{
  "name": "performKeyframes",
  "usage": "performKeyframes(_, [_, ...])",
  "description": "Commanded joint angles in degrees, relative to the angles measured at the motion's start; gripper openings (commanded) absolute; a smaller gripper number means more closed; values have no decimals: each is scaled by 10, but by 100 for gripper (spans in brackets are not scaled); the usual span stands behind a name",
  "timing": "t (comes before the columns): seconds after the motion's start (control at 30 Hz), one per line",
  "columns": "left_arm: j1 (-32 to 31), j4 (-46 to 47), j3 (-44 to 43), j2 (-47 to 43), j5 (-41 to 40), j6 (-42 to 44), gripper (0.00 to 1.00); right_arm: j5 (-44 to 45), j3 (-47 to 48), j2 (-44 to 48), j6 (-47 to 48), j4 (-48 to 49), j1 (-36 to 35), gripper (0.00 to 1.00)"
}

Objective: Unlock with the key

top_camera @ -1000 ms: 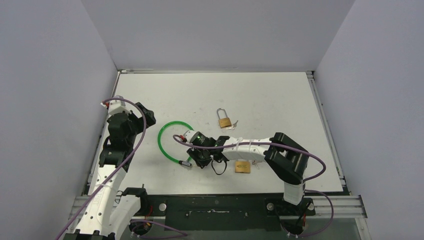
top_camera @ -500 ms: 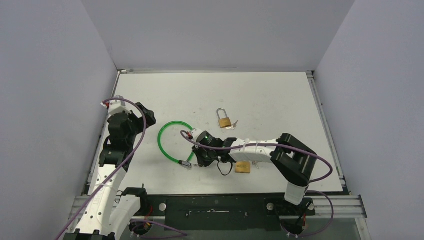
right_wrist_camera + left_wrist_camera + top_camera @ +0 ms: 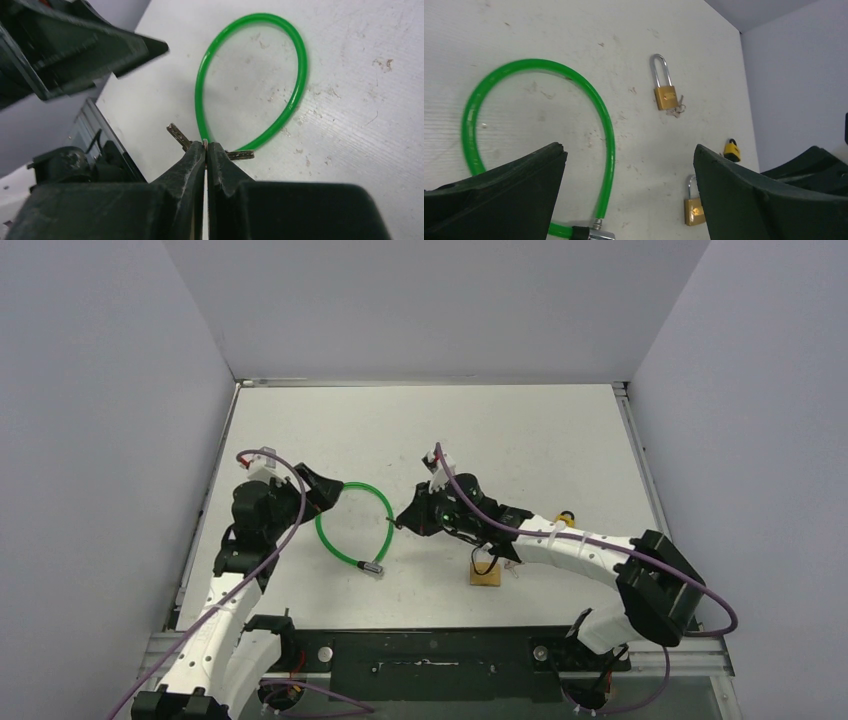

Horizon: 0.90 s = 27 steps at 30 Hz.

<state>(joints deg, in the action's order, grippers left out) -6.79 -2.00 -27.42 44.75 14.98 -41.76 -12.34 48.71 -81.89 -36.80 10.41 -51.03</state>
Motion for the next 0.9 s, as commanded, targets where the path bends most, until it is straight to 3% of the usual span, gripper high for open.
performKeyframes(0.0, [-72, 171, 27, -8, 62, -78, 97, 53, 4, 44, -56, 36, 4, 0])
performKeyframes(0.17, [-179, 220, 13, 46, 23, -69, 95, 65, 25, 53, -75, -5, 7, 0])
performKeyframes(0.3, [-219, 248, 7, 78, -8, -84, 90, 67, 27, 61, -83, -19, 8, 0])
performKeyframes(0.5, [-234, 263, 1, 110, -18, -96, 54, 70, 24, 73, -91, -28, 11, 0])
performKeyframes(0.7, [-245, 294, 10, 115, -39, -116, 30, 61, 22, 79, -88, -31, 12, 0])
performKeyframes(0.87, [-256, 327, 18, 132, -56, -145, 32, 54, 20, 83, -84, -32, 13, 0])
